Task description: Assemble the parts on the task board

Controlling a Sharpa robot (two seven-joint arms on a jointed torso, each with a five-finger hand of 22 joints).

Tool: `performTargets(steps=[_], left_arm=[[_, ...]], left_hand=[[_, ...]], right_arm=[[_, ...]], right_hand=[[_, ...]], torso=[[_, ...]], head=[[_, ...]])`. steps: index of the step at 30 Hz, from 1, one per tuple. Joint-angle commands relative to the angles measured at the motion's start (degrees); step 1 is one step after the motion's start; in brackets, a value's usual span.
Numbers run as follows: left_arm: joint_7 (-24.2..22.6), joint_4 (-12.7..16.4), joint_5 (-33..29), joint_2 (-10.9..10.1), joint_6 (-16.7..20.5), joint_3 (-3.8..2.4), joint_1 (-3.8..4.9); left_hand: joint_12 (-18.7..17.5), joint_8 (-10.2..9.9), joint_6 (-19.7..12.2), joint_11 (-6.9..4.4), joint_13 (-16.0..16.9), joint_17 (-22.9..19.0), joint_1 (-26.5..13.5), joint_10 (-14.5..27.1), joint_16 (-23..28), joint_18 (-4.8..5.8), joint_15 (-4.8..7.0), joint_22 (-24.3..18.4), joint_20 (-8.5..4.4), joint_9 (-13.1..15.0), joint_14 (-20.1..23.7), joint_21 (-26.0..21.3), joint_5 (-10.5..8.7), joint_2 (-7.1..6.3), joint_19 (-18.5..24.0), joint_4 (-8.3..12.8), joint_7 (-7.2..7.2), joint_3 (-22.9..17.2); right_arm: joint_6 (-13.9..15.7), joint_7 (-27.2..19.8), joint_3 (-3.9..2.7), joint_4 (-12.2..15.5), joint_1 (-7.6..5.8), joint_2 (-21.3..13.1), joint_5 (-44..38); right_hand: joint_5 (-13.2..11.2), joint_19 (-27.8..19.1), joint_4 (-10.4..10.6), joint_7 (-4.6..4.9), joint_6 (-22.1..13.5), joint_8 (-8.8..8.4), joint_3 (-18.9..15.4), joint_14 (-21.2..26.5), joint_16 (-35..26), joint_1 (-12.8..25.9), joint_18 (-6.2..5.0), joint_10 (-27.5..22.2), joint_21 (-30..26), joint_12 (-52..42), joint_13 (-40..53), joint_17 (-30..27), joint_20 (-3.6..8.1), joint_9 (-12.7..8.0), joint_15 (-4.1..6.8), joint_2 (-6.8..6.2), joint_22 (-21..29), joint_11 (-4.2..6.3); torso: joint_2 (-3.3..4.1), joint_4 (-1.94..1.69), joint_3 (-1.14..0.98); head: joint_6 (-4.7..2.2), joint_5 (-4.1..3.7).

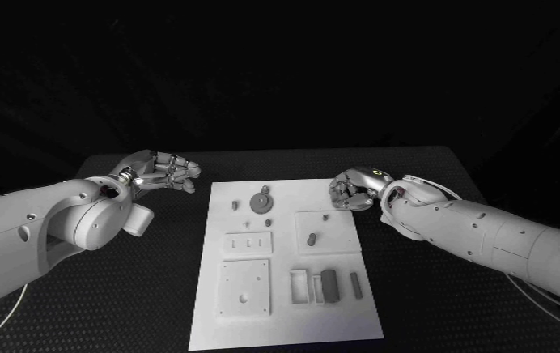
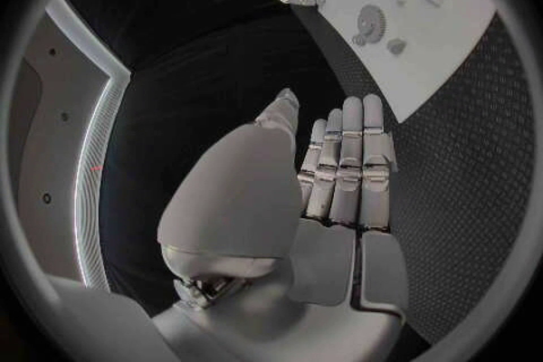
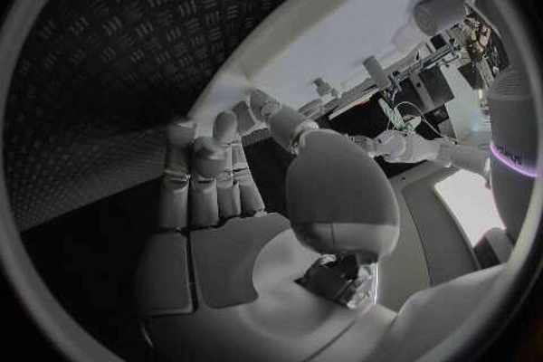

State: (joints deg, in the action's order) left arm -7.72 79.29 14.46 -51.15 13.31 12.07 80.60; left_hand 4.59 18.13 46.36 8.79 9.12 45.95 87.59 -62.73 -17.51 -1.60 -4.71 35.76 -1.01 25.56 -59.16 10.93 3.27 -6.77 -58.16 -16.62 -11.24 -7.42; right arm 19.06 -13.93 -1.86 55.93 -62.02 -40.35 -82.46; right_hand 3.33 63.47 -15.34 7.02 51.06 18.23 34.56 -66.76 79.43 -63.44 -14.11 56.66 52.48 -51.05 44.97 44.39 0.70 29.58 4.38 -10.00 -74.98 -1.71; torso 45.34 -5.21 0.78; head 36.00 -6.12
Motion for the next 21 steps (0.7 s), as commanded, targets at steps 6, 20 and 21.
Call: performTargets(steps=[6, 20, 21], left_arm=[[-0.34, 0.08, 0.2, 0.02, -0.79, -0.04, 0.03], [-0.46, 0.05, 0.31, -0.02, -0.93, -0.04, 0.03], [-0.41, 0.08, 0.41, -0.02, -1.01, -0.04, 0.03]], left_hand=[[-0.21, -0.21, -0.47, 0.1, -0.07, 0.12, 0.67, 0.14, 0.36, -1.08, -0.07, 0.08, 0.06, -0.04, -0.39, -0.39, -0.23, -0.09, -0.31, 0.08, -0.05, 0.39], [-0.14, -0.04, -0.2, 0.01, 0.01, 0.22, 0.84, -0.09, 0.48, -1.09, -0.06, 0.12, 0.06, 0.04, -0.43, -0.45, -0.23, 0.11, -0.33, 0.1, 0.06, 0.34], [-0.14, -0.01, -0.16, 0.0, 0.01, 0.24, 0.87, -0.12, 0.5, -1.09, -0.06, 0.12, 0.06, 0.05, -0.44, -0.46, -0.23, 0.14, -0.33, 0.11, 0.09, 0.34]], right_arm=[[-1.3, 0.18, 0.3, -0.35, 0.69, 0.18, -1.42], [0.4, -0.05, 0.29, -0.24, 0.77, 0.13, -1.62], [0.56, -0.1, 0.29, -0.14, 0.77, 0.1, -1.49]], right_hand=[[0.02, 0.43, 0.14, 0.1, 3.1, 1.04, 0.77, 0.02, 0.44, -0.1, -0.89, 0.26, 0.14, -1.36, 0.5, 0.08, 0.1, 0.73, 0.93, 2.33, -0.9, 0.85], [0.03, 0.82, -0.08, -0.92, 5.86, 1.64, 1.14, -0.49, 0.94, 0.07, -0.89, 1.09, 0.76, -4.15, 1.9, 0.18, 0.41, 1.47, 1.88, 5.54, -1.02, 1.82], [0.02, 0.85, -0.12, -0.96, 5.99, 1.67, 1.09, -0.53, 0.98, 0.13, -0.89, 1.14, 0.81, -4.29, 1.98, 0.2, 0.42, 1.52, 1.92, 5.49, -1.03, 1.86]], torso=[[0.0, -0.04, 0.03], [-0.01, -0.04, 0.04], [-0.01, -0.04, 0.04]], head=[[0.05, -0.02], [0.13, 0.01], [0.13, 0.01]])
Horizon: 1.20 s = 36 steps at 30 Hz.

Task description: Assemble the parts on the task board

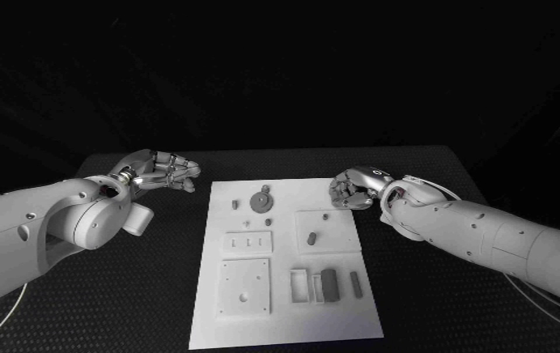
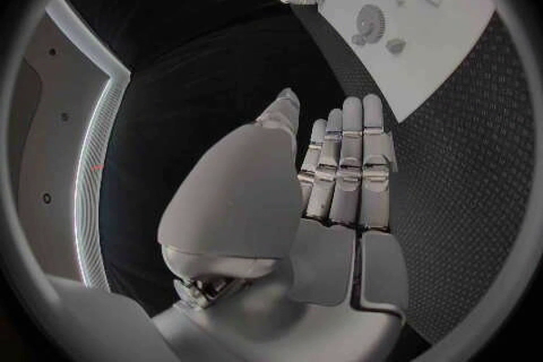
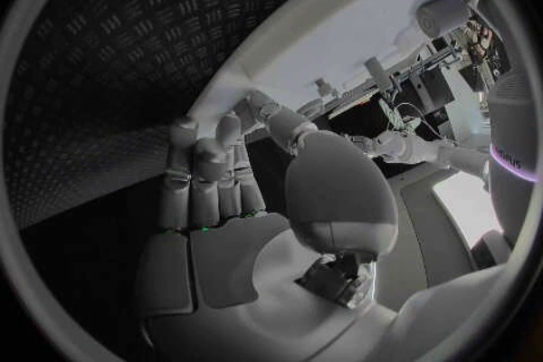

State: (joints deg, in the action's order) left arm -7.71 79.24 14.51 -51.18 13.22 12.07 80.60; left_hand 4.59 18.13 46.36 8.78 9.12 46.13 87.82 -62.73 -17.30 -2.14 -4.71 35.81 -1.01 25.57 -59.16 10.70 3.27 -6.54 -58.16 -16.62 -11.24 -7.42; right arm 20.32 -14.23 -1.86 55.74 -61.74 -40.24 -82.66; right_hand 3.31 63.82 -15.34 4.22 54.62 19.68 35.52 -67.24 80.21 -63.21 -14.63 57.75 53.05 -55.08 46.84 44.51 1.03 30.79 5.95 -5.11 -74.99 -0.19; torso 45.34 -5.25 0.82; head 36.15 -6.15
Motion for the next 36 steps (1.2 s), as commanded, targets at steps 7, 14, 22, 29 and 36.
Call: performTargets(steps=[7, 14, 22, 29, 36], left_arm=[[0.23, 0.24, 2.25, 0.07, -1.61, -0.04, 0.03], [2.42, 0.64, 5.96, 0.17, -2.39, -0.05, 0.03], [5.13, 1.39, 8.63, 1.03, -2.65, -0.05, 0.04], [8.75, 1.95, 8.69, 3.48, -0.05, -0.03, 0.01], [10.93, 2.72, 7.83, 6.67, 2.95, 0.15, -0.51]], left_hand=[[0.36, 0.72, 1.23, -0.53, 0.41, 0.44, 0.67, -1.39, 0.46, -0.58, 0.02, 0.28, -0.01, 0.34, -0.79, -0.23, -0.23, 0.57, -0.6, 0.05, 0.68, 0.45], [2.91, 2.03, 4.85, -2.98, 2.68, 3.55, -1.62, -6.56, -2.85, -1.01, 2.14, 2.06, -1.72, 0.65, -4.85, 2.01, -0.25, 0.82, -4.25, 0.0, 2.18, 1.14], [4.31, 2.05, 7.8, -4.47, 6.6, 7.43, -4.72, -8.97, -8.11, -0.52, 3.73, 5.37, -3.6, 0.23, -5.22, 4.47, -0.37, 1.06, -5.69, -0.06, 3.3, 1.01], [4.41, 1.44, 8.07, -4.58, 8.95, 8.24, -7.06, -8.68, -9.89, -0.4, 4.08, 6.98, -4.03, -0.15, -4.65, 5.15, -0.21, 1.29, -5.44, -0.01, 3.31, 4.5], [4.32, 0.35, 7.17, -4.52, 10.84, 8.32, -8.29, -8.19, -10.92, -0.44, 4.2, 7.88, -4.15, -0.87, -4.46, 5.35, -0.35, 1.43, -5.46, -0.16, 2.75, 7.1]], right_arm=[[1.31, 1.17, 0.28, 1.46, 0.48, -0.2, -1.49], [2.19, 3.2, -0.48, 4.8, -0.24, -0.82, -3.2], [2.26, 8.2, -0.9, 10.4, -3.17, -1.32, -7.01], [0.31, 13.64, -0.98, 16.31, -6.09, -1.2, -8.54], [-0.52, 17.9, -0.98, 21.19, -6.68, 0.3, -7.06]], right_hand=[[0.05, 0.72, 0.03, 1.6, 3.01, 0.29, -0.02, -0.27, 0.4, 0.36, -0.37, 0.3, 0.48, -0.89, 0.48, 0.15, 0.2, 0.52, 0.58, 0.46, -1.02, 0.58], [0.04, 0.83, 0.08, 1.49, 3.28, 0.3, -0.03, -0.39, 0.5, 0.49, -0.37, 0.46, 0.6, -1.19, 0.64, 0.19, 0.28, 0.64, 0.7, 0.39, -1.01, 0.7], [0.05, 0.92, 0.14, 1.41, 3.44, 0.31, 0.0, -0.48, 0.57, 0.53, -0.37, 0.54, 0.69, -1.34, 0.73, 0.22, 0.34, 0.7, 0.77, 0.38, -1.01, 0.77], [0.04, 1.11, 0.21, 1.35, 3.56, 0.25, -0.02, -0.66, 0.75, 0.62, -0.37, 0.64, 0.85, -1.51, 0.82, 0.29, 0.44, 0.75, 0.85, -0.05, -1.01, 0.84], [0.04, 1.46, 0.59, 1.3, 3.58, -0.07, -0.16, -0.98, 1.06, 1.23, -0.37, 0.89, 1.15, -1.92, 1.04, 0.43, 0.65, 0.79, 0.94, -1.28, -0.99, 0.92]], torso=[[0.01, 0.02, -0.02], [-0.13, 0.13, 0.04], [-0.28, 0.22, 0.02], [-1.12, 0.8, 0.19], [-2.31, 1.11, 0.27]], head=[[-0.08, 0.19], [-0.34, 0.5], [-1.22, 0.77], [-1.93, 1.23], [-2.67, 2.79]])
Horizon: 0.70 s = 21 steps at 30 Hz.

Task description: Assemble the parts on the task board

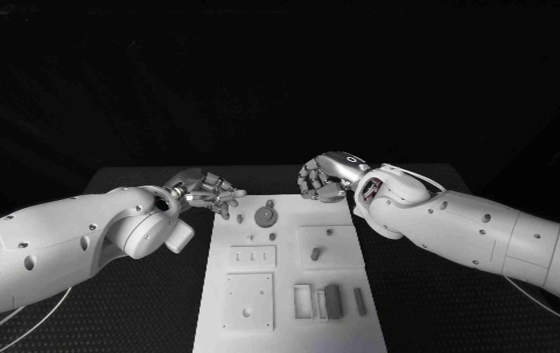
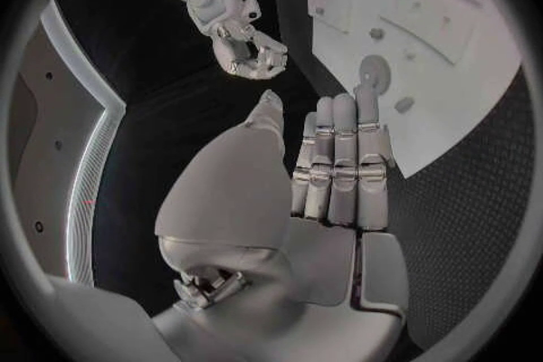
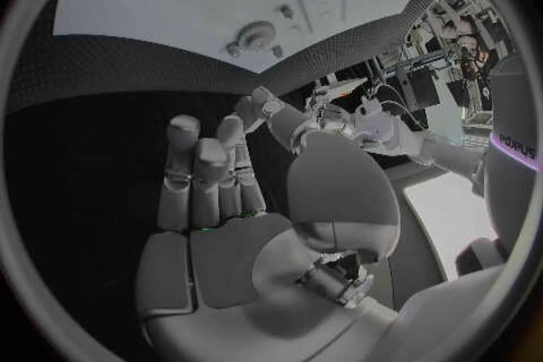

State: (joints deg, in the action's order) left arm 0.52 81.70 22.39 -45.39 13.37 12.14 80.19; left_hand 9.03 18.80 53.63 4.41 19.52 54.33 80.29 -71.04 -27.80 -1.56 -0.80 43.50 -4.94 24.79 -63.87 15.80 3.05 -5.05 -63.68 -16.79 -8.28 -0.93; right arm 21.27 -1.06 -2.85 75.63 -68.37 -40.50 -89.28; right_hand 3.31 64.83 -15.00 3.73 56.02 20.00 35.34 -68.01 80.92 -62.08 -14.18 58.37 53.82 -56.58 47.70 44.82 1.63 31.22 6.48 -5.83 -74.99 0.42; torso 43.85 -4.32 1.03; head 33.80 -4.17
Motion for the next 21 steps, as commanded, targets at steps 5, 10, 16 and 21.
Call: performTargets(steps=[5, 10, 16, 21], left_arm=[[3.87, 0.65, -0.27, 2.37, 3.37, 1.45, -0.15], [2.61, 0.75, -4.02, 3.89, 3.41, 1.56, -0.25], [2.68, 1.01, -4.87, 4.73, 3.16, 1.55, -0.34], [2.57, 1.49, -7.17, 5.09, 2.93, 1.55, -0.44]], left_hand=[[1.19, -0.34, 0.43, -1.06, 2.8, 0.93, -4.36, -1.41, -2.82, -1.26, 1.07, 1.41, -0.87, -0.3, -0.84, 1.42, -0.17, -0.4, -1.4, -0.03, -0.06, 2.18], [2.04, -1.15, -0.65, -1.75, 5.27, 1.48, -6.63, -1.93, -4.78, -1.27, 1.67, 2.55, -1.45, -0.83, -0.79, 2.04, -0.24, -0.56, -1.69, -0.05, 0.63, 2.68], [2.36, -1.41, -1.16, -1.99, 6.62, 1.58, -6.45, -2.07, -5.71, -1.21, 1.89, 3.18, -1.67, -1.01, -0.71, 2.31, -0.24, -0.37, -1.76, -0.03, 1.36, 2.79], [2.3, -1.31, -0.98, -1.93, 7.38, 1.51, -6.42, -1.74, -6.08, -1.13, 1.89, 3.5, -1.72, -1.01, -0.41, 2.31, -0.24, 0.02, -1.57, -0.04, 0.98, 2.82]], right_arm=[[-1.31, 7.27, 0.01, 3.34, -0.04, 1.64, -0.46], [-1.14, 9.1, 0.01, 4.5, -0.04, 2.88, -1.21], [-1.63, 9.7, 0.02, 5.67, -0.03, 3.79, -1.33], [-2.06, 9.77, 0.03, 6.22, -0.02, 4.39, -1.34]], right_hand=[[0.04, 0.86, 0.42, 1.76, 2.08, -0.96, -0.05, -0.81, 1.48, 0.45, -0.82, 0.87, 0.96, -3.17, 1.87, 0.69, 0.41, 0.37, 0.47, -1.11, -1.05, 0.38], [0.04, 1.09, 0.57, 1.76, 2.19, -1.3, -0.12, -0.93, 2.17, 0.83, -0.82, 0.44, 1.52, -5.4, 3.53, 1.03, 0.64, 0.47, 0.47, -1.44, -1.09, 0.39], [0.04, 1.13, 0.64, 1.76, 2.17, -1.41, -0.12, -0.96, 2.3, 0.98, -0.82, 0.31, 1.66, -5.78, 3.82, 1.08, 0.7, 0.5, 0.48, -1.56, -1.08, 0.39], [0.04, 1.13, 0.68, 1.78, 2.11, -1.49, -0.1, -0.95, 2.32, 1.05, -0.82, 0.23, 1.69, -5.88, 3.9, 1.08, 0.72, 0.5, 0.47, -1.57, -1.06, 0.38]], torso=[[-1.35, 0.26, 0.06], [-1.7, 0.33, 0.03], [-1.81, 0.45, -0.02], [-1.77, 0.43, -0.03]], head=[[-0.18, 1.73], [-0.02, 2.28], [0.14, 2.35], [0.07, 2.38]])
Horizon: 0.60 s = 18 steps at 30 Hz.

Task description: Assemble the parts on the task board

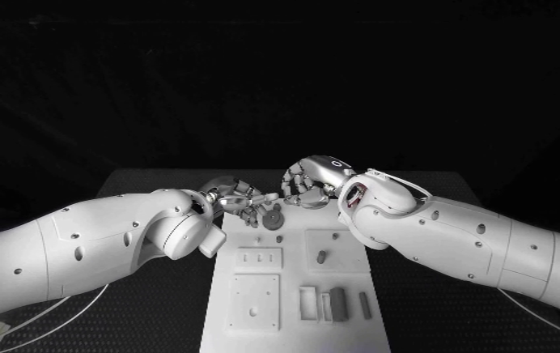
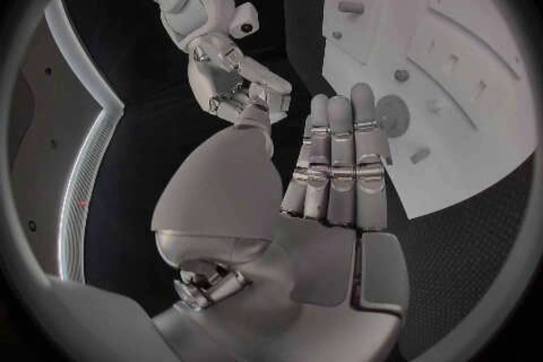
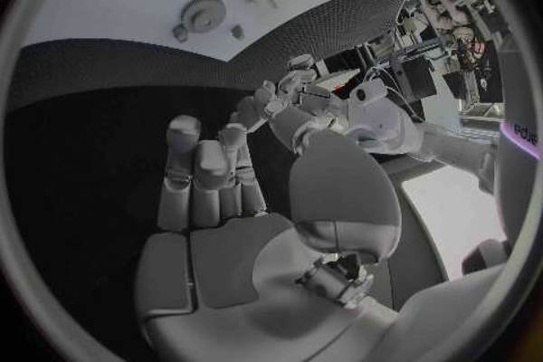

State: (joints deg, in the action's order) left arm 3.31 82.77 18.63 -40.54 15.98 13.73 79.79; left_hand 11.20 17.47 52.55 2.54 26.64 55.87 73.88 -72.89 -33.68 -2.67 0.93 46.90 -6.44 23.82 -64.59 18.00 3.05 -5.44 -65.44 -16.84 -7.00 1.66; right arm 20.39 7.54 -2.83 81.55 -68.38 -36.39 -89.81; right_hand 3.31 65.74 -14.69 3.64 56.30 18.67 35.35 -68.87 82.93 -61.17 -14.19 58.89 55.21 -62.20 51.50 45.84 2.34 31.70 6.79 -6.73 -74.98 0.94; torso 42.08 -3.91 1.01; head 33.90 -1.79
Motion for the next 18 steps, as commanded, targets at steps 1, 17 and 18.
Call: performTargets(steps=[1, 17, 18], left_arm=[[-0.45, 0.54, -3.76, 0.29, 0.59, -0.04, -0.04], [-1.94, 1.09, -5.16, 0.0, 2.28, -0.05, -0.04], [-2.05, 1.12, -5.25, -0.01, 2.42, -0.05, -0.04]], left_hand=[[0.11, 0.01, 0.09, -0.04, 0.38, -0.05, 0.03, 0.19, -0.26, -0.01, 0.16, 0.15, -0.22, -0.06, 0.36, 0.1, -0.24, 0.47, 0.23, 0.01, -0.34, 0.23], [0.08, 0.35, 0.72, -0.01, 2.45, -0.46, 1.7, 0.62, -1.19, 0.08, 0.16, 0.99, -0.25, -0.03, 0.83, 0.11, -0.23, 1.13, 0.49, 0.05, -0.76, 0.08], [0.1, 0.56, 1.11, -0.03, 2.67, -0.51, 1.74, 0.58, -1.29, 0.09, 0.17, 1.08, -0.25, 0.04, 0.85, 0.12, -0.23, 1.19, 0.49, 0.04, -0.81, 0.13]], right_arm=[[-1.45, 1.12, 0.0, 0.3, 0.0, 0.39, -0.81], [-2.56, 1.1, 0.09, 0.52, 0.09, 0.93, -0.85], [-2.58, 1.13, 0.09, 0.48, 0.09, 0.97, -0.93]], right_hand=[[0.04, 0.21, 0.37, 1.87, 1.83, -0.16, -0.11, -0.1, 0.32, 0.14, -0.81, -0.3, 0.31, -0.27, 0.11, 0.07, 0.01, 0.02, 0.16, -0.66, -1.06, -0.14], [0.05, 0.18, 0.45, 1.89, 1.81, -0.25, -0.04, -0.08, 0.35, 0.21, -0.81, -0.38, 0.34, -0.46, 0.25, 0.08, 0.04, 0.04, 0.14, -0.49, -1.04, -0.15], [0.04, 0.17, 0.47, 1.89, 1.81, -0.26, -0.04, -0.08, 0.36, 0.23, -0.81, -0.39, 0.35, -0.47, 0.26, 0.08, 0.04, 0.04, 0.14, -0.47, -1.03, -0.15]], torso=[[0.02, 0.02, -0.01], [0.04, -0.03, 0.09], [0.04, -0.06, 0.09]], head=[[-0.01, -0.01], [0.32, -0.35], [0.31, -0.39]])
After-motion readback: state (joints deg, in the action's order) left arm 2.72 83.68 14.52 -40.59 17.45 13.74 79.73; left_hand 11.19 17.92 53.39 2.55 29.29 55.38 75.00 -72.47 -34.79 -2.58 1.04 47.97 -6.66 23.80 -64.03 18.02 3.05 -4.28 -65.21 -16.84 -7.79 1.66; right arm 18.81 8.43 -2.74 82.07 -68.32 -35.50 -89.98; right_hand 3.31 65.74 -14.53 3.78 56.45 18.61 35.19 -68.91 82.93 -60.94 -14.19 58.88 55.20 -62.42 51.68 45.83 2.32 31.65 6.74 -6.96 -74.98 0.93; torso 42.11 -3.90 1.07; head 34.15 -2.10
